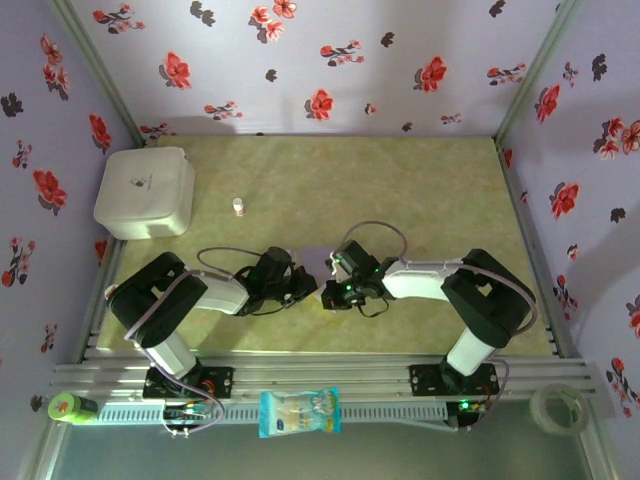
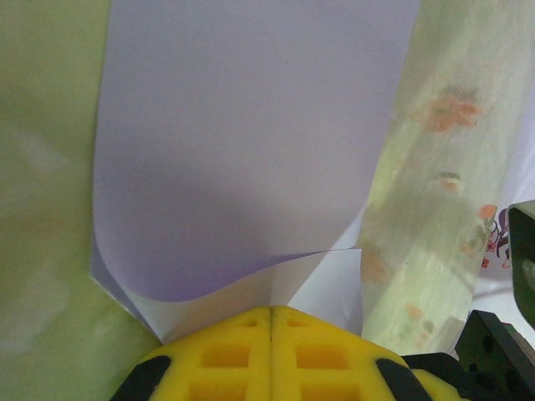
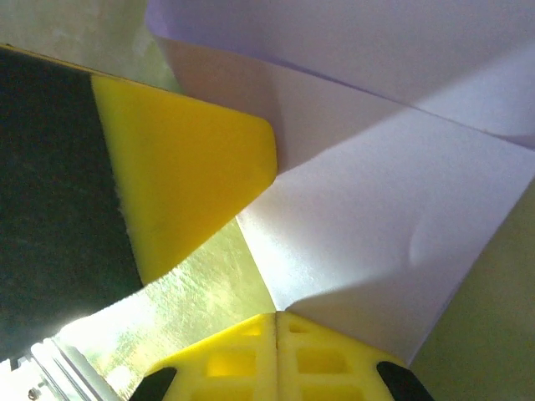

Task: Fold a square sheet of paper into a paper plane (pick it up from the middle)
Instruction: Third fold the triangle at the center of the table.

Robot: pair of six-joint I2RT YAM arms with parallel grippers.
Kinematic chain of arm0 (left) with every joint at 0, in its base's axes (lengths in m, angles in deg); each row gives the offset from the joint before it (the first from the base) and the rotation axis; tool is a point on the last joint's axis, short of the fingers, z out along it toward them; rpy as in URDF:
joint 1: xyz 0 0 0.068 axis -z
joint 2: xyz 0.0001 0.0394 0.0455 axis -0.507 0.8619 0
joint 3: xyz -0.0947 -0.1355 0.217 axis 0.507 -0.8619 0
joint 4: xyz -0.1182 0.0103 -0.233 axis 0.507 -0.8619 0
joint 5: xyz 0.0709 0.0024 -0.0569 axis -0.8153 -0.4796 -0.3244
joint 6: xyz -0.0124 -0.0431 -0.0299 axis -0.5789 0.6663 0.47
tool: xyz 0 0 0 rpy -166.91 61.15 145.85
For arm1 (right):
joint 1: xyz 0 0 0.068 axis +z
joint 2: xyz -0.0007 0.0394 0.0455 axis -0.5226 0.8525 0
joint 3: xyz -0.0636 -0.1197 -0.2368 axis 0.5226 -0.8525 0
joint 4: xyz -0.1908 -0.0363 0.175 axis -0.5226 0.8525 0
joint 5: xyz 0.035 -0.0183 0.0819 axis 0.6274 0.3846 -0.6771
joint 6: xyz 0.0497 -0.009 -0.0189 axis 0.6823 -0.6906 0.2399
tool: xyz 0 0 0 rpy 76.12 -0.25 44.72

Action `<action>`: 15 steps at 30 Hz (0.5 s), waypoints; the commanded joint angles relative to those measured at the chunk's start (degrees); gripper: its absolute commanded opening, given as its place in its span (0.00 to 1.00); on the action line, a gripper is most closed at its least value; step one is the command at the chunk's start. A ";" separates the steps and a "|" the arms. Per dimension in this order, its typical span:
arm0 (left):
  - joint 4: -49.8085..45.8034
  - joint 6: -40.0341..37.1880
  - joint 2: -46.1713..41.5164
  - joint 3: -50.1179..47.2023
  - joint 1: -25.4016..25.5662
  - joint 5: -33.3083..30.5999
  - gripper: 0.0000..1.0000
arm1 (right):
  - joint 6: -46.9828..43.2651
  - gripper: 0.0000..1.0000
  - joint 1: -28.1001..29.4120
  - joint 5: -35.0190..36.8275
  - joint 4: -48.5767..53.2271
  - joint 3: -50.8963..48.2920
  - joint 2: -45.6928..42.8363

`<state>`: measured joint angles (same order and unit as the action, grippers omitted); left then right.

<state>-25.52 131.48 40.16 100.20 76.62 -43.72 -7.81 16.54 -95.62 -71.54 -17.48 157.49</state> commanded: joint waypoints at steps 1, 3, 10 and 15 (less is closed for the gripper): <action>-3.87 -0.94 2.10 -0.85 0.34 -2.25 0.00 | 1.93 0.04 -0.18 -0.19 0.50 -3.23 -1.75; -3.96 -0.67 2.10 -1.04 0.32 -2.45 0.00 | 2.31 0.04 -0.43 -0.87 -0.35 -4.04 -2.32; -4.05 -0.28 2.31 -1.36 0.28 -2.91 0.00 | 1.33 0.05 -0.97 -1.85 0.40 -6.52 -5.07; -4.05 -0.28 2.27 -1.44 0.26 -2.87 0.00 | -1.05 0.05 -1.23 -1.29 3.57 -8.52 -6.33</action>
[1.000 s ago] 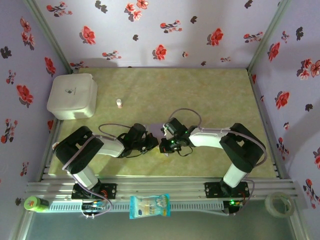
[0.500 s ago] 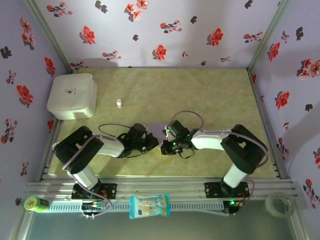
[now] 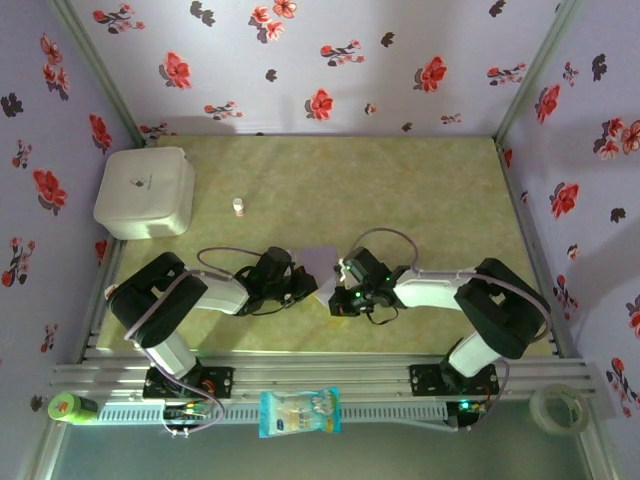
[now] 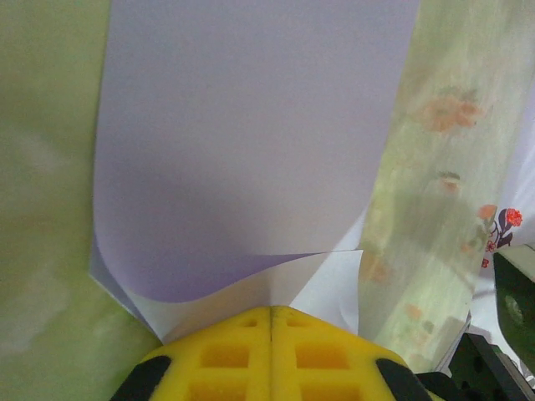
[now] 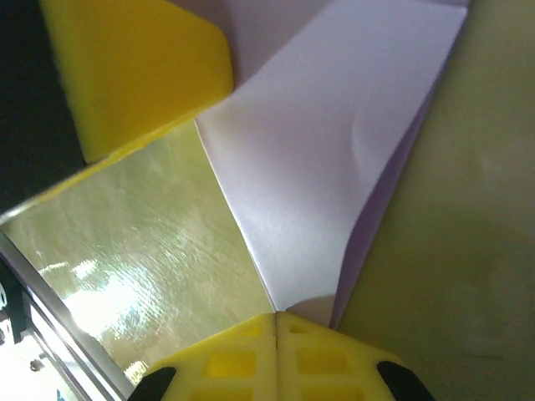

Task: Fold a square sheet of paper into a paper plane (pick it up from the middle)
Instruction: Third fold the triangle at the center of the table.

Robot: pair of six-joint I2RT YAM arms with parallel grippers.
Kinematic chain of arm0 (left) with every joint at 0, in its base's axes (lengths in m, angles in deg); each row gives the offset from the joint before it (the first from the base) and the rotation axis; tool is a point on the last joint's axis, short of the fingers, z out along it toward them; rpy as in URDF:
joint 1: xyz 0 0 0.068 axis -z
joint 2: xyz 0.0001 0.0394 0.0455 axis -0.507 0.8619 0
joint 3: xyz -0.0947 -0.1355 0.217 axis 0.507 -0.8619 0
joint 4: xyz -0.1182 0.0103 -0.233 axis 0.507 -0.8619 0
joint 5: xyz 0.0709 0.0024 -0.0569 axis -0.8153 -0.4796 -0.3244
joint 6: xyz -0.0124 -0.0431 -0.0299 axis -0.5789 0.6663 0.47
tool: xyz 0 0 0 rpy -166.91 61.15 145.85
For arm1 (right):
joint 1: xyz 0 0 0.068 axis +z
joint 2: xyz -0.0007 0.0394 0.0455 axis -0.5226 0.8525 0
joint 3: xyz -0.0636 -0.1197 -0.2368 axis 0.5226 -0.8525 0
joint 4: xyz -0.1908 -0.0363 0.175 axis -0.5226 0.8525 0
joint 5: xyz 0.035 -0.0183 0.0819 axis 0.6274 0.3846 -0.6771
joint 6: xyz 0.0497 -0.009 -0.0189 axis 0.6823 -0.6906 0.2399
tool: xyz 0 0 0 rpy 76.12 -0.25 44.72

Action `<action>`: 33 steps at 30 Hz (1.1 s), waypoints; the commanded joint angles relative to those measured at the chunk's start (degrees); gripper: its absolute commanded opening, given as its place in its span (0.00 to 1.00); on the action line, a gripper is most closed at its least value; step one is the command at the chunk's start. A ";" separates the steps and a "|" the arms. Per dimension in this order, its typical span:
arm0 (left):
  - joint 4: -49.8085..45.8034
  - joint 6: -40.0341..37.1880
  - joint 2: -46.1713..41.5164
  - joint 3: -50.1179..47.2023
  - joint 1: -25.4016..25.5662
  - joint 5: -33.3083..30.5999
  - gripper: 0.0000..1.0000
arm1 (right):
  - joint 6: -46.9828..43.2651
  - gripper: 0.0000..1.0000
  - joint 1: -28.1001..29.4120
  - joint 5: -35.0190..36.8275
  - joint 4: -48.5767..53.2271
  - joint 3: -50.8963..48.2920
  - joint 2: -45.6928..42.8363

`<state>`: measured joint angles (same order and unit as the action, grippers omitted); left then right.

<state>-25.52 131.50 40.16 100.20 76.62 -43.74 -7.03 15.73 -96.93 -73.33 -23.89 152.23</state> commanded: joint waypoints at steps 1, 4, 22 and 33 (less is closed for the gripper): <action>-4.04 -0.35 2.27 -1.42 0.26 -2.85 0.00 | -2.09 0.05 -0.53 0.16 5.78 -2.41 -1.35; -4.05 -0.37 2.30 -1.42 0.33 -2.89 0.00 | -2.47 0.05 -1.40 -0.44 6.71 -2.84 -2.73; -3.48 3.86 -0.70 -2.18 2.54 -9.88 0.00 | 11.72 0.07 -2.78 -4.56 -4.22 3.91 -2.89; -2.87 3.84 -1.33 -2.25 3.00 -11.04 0.00 | 14.67 0.08 -2.86 -3.43 -7.82 5.67 6.23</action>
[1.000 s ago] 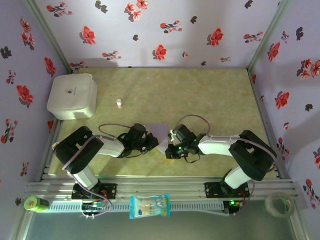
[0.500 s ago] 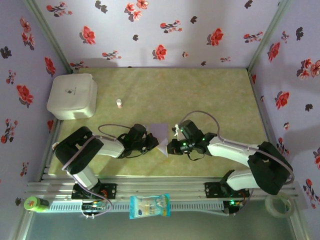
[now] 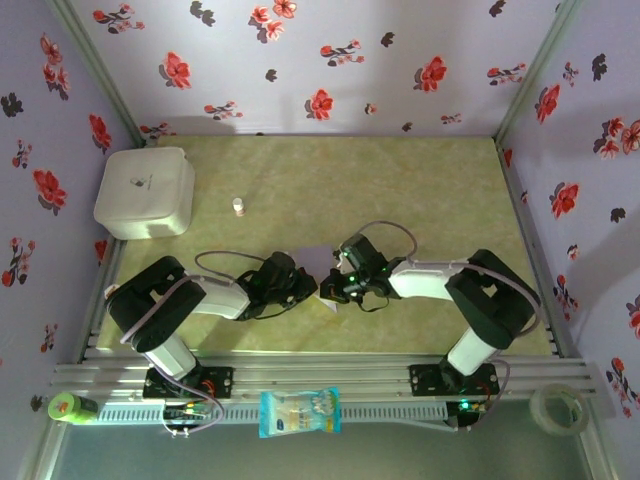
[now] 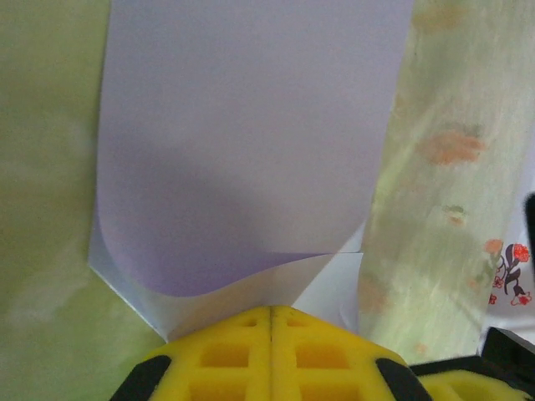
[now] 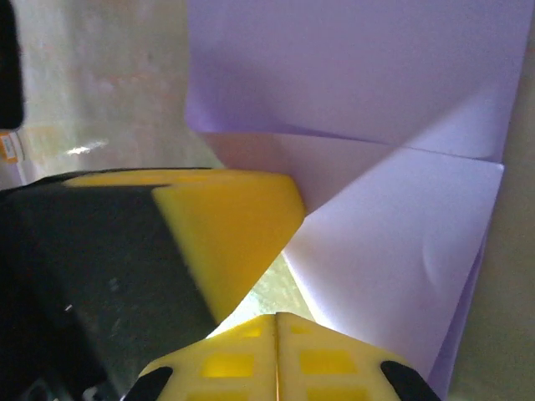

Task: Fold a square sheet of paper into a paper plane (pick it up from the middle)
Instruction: Third fold the triangle at the center of the table.

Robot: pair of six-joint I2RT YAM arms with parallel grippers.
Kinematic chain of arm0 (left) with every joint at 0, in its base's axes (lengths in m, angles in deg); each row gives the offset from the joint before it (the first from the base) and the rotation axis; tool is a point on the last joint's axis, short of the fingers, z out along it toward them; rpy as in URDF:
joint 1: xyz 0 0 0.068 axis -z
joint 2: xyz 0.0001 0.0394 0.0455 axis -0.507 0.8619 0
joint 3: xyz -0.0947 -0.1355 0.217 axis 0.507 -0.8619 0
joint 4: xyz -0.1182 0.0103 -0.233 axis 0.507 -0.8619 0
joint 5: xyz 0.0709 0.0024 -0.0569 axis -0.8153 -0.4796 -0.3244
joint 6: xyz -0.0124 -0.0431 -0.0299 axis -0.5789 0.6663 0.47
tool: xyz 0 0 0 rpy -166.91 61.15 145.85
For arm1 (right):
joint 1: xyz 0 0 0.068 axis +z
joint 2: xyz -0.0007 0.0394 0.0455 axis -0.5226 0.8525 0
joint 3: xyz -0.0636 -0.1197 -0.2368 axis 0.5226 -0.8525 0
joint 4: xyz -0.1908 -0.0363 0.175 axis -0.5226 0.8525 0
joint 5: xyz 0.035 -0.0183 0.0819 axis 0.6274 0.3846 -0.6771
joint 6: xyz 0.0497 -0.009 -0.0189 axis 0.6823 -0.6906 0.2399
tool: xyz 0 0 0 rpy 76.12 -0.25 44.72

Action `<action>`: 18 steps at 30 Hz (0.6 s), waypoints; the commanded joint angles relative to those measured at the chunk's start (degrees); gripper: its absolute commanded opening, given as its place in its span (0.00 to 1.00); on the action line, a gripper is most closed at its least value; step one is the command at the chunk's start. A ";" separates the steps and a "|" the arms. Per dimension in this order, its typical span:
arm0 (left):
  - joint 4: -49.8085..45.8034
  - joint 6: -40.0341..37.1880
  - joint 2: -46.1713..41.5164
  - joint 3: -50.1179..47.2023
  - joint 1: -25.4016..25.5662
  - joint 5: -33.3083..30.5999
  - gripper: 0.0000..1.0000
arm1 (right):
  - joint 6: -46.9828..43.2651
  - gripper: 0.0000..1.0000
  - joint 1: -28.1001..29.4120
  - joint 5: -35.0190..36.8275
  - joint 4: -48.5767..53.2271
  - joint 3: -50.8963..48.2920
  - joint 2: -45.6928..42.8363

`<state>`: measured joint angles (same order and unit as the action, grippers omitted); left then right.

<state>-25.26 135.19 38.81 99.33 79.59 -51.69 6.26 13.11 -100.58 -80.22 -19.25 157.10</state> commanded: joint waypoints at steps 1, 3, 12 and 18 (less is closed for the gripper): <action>-2.87 0.03 0.05 -1.38 0.01 -3.06 0.00 | 1.23 0.08 -0.26 0.89 -0.20 0.95 1.73; -2.41 -0.26 -0.06 -1.34 0.01 -2.86 0.00 | 0.47 0.08 -0.25 2.36 1.53 0.58 2.19; -1.51 -3.77 -3.45 -0.33 -0.61 -0.86 0.04 | -1.21 0.05 -0.80 3.76 3.37 -3.57 2.82; -4.33 -5.09 -5.79 0.30 -0.37 2.31 0.03 | -1.91 0.05 -1.42 3.23 3.37 -3.21 2.88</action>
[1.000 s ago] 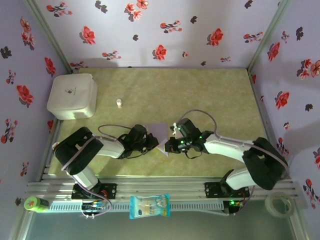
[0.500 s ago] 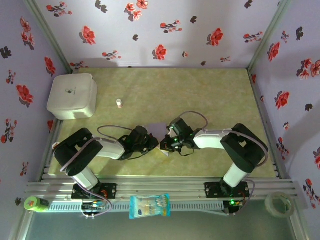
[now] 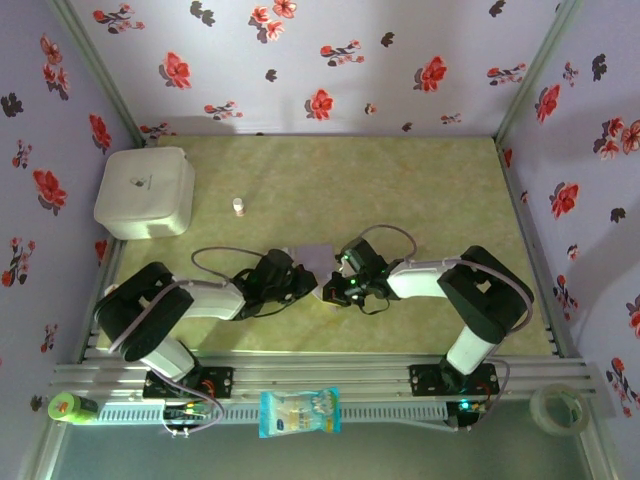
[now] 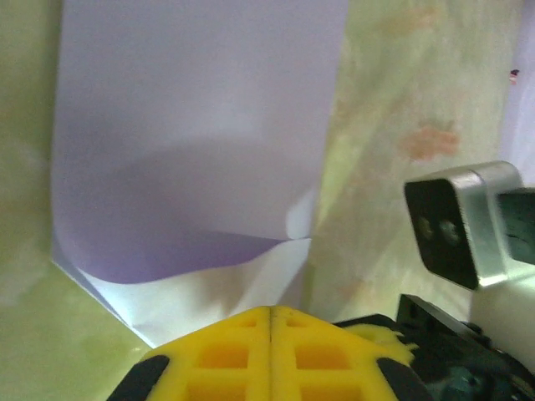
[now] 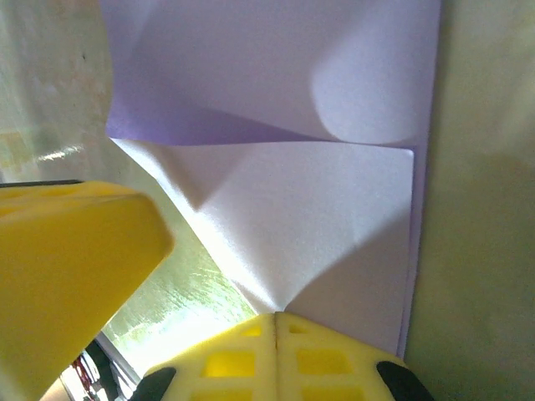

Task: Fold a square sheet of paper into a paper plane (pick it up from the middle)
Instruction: Third fold the triangle at the center of the table.

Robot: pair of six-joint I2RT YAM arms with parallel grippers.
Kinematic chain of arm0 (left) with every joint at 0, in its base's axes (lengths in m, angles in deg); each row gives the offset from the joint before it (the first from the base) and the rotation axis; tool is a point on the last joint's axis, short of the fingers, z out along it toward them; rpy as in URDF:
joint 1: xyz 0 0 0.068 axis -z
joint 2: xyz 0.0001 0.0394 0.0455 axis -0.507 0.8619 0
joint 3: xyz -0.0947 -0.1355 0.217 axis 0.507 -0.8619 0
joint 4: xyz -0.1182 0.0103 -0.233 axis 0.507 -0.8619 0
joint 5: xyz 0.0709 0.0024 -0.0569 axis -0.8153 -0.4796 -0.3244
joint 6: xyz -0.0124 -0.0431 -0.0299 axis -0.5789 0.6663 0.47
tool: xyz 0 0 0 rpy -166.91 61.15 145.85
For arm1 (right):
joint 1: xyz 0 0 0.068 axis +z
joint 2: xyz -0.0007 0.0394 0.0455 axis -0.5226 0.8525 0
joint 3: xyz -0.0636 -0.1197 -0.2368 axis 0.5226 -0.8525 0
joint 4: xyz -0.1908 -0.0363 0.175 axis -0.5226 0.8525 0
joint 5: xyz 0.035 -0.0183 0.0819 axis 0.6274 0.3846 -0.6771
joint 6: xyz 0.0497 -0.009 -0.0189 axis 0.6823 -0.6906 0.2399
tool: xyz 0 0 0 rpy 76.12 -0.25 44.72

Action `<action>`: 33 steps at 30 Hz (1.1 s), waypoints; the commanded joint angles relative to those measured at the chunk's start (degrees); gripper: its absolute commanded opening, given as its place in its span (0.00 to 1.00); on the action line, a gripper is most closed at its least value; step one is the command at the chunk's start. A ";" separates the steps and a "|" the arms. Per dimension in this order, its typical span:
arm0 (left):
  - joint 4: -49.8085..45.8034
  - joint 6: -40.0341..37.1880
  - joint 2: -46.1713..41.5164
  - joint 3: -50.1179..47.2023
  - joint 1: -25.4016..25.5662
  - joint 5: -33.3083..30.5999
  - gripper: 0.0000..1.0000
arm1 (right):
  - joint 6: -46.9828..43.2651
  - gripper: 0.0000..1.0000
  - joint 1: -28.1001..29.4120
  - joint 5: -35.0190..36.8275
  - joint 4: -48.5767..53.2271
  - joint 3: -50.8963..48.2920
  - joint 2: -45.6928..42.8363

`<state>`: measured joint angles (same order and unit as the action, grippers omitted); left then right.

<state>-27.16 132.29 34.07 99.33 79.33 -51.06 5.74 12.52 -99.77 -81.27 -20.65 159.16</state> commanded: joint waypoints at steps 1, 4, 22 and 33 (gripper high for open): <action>-2.92 -1.99 -0.93 0.42 0.12 2.11 0.02 | -1.36 0.04 -0.79 2.43 4.34 -1.82 0.83; -4.53 -1.44 0.05 0.82 0.70 2.80 0.00 | -1.36 0.04 -0.87 2.35 4.13 -1.54 1.00; -5.99 1.55 1.71 -1.65 -1.66 -3.49 0.00 | -2.40 0.03 -0.89 2.09 4.03 -2.86 2.66; -16.88 -5.14 -8.71 2.92 -5.55 -2.65 0.01 | -3.62 0.02 -0.88 1.98 5.12 -2.54 2.58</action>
<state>-38.22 131.30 28.45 98.21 72.99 -52.72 3.53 11.97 -101.06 -82.42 -21.20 159.48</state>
